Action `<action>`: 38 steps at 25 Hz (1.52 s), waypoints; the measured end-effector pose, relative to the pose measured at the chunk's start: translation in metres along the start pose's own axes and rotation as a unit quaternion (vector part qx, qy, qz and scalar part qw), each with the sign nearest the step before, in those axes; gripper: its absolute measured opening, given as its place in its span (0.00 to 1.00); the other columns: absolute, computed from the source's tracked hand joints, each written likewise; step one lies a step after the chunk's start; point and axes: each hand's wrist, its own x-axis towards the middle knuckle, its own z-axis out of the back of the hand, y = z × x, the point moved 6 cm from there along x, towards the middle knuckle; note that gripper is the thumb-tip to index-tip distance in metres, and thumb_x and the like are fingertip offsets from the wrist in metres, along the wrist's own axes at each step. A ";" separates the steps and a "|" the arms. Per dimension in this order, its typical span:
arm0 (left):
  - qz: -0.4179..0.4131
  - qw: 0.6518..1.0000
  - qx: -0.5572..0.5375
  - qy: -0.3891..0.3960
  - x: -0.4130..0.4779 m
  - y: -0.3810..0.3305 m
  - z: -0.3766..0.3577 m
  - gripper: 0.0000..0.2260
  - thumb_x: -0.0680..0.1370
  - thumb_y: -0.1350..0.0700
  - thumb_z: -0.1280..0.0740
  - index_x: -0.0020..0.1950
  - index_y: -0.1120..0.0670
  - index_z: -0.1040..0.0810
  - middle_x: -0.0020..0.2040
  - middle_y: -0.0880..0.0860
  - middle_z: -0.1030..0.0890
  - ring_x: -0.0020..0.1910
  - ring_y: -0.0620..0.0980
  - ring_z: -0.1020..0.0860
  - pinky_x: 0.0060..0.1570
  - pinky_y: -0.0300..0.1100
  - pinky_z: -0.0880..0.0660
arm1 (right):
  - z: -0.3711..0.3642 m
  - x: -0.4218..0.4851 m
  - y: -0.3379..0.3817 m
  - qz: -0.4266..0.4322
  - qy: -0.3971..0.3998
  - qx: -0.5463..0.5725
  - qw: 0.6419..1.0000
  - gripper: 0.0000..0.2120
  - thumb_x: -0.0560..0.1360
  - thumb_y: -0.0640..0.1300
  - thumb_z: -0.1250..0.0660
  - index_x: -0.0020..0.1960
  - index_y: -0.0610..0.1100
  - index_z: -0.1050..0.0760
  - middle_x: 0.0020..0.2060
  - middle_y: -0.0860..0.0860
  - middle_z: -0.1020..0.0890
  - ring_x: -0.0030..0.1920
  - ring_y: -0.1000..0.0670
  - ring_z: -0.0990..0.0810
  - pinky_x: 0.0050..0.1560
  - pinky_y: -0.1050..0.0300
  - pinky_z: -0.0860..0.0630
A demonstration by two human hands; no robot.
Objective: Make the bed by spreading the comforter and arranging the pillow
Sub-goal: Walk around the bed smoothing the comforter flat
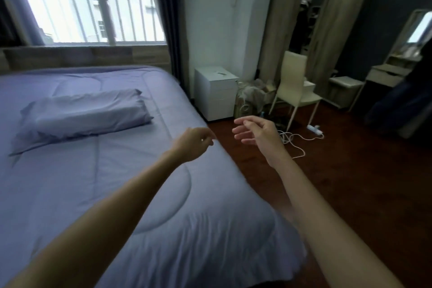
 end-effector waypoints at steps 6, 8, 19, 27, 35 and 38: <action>-0.051 0.980 -0.193 -0.012 0.047 -0.132 -0.085 0.13 0.80 0.54 0.41 0.40 0.50 0.20 0.34 0.46 0.18 0.33 0.38 0.20 0.35 0.28 0.28 | 0.156 0.009 -0.009 0.024 -0.015 0.015 0.999 0.13 0.80 0.44 0.42 0.42 0.44 0.21 0.32 0.51 0.17 0.33 0.52 0.20 0.40 0.55 0.25; -0.054 0.970 -0.239 -0.005 0.064 -0.162 -0.105 0.15 0.81 0.52 0.42 0.39 0.49 0.20 0.33 0.48 0.18 0.34 0.41 0.19 0.38 0.33 0.26 | 0.193 0.014 -0.017 0.021 -0.009 0.008 1.000 0.14 0.80 0.44 0.41 0.41 0.44 0.21 0.30 0.51 0.18 0.31 0.53 0.21 0.36 0.59 0.26; -0.031 0.917 -0.394 -0.048 0.207 -0.230 -0.157 0.22 0.83 0.48 0.48 0.42 0.54 0.19 0.32 0.50 0.17 0.35 0.47 0.19 0.35 0.33 0.23 | 0.314 0.143 -0.071 0.035 0.034 -0.026 0.998 0.14 0.80 0.44 0.41 0.40 0.45 0.20 0.30 0.51 0.17 0.31 0.53 0.20 0.36 0.58 0.25; 0.037 0.912 -0.403 -0.072 0.299 -0.220 -0.195 0.11 0.82 0.59 0.43 0.48 0.52 0.22 0.37 0.47 0.19 0.36 0.43 0.19 0.39 0.37 0.25 | 0.341 0.267 -0.116 0.016 0.084 -0.027 0.996 0.11 0.79 0.43 0.40 0.44 0.46 0.20 0.35 0.50 0.17 0.33 0.53 0.20 0.36 0.59 0.26; 0.143 0.877 -0.421 -0.183 0.396 -0.195 -0.254 0.09 0.80 0.60 0.41 0.57 0.51 0.25 0.48 0.50 0.18 0.43 0.47 0.19 0.46 0.42 0.24 | 0.376 0.393 -0.198 0.015 0.164 -0.031 0.986 0.10 0.78 0.42 0.39 0.56 0.51 0.22 0.48 0.54 0.16 0.45 0.55 0.18 0.42 0.55 0.22; 0.156 0.857 -0.436 -0.228 0.439 -0.203 -0.278 0.12 0.81 0.59 0.42 0.63 0.50 0.28 0.55 0.51 0.19 0.50 0.49 0.19 0.49 0.41 0.24 | 0.406 0.447 -0.221 0.045 0.222 -0.052 0.973 0.14 0.78 0.41 0.38 0.58 0.57 0.24 0.54 0.58 0.18 0.52 0.56 0.19 0.45 0.54 0.21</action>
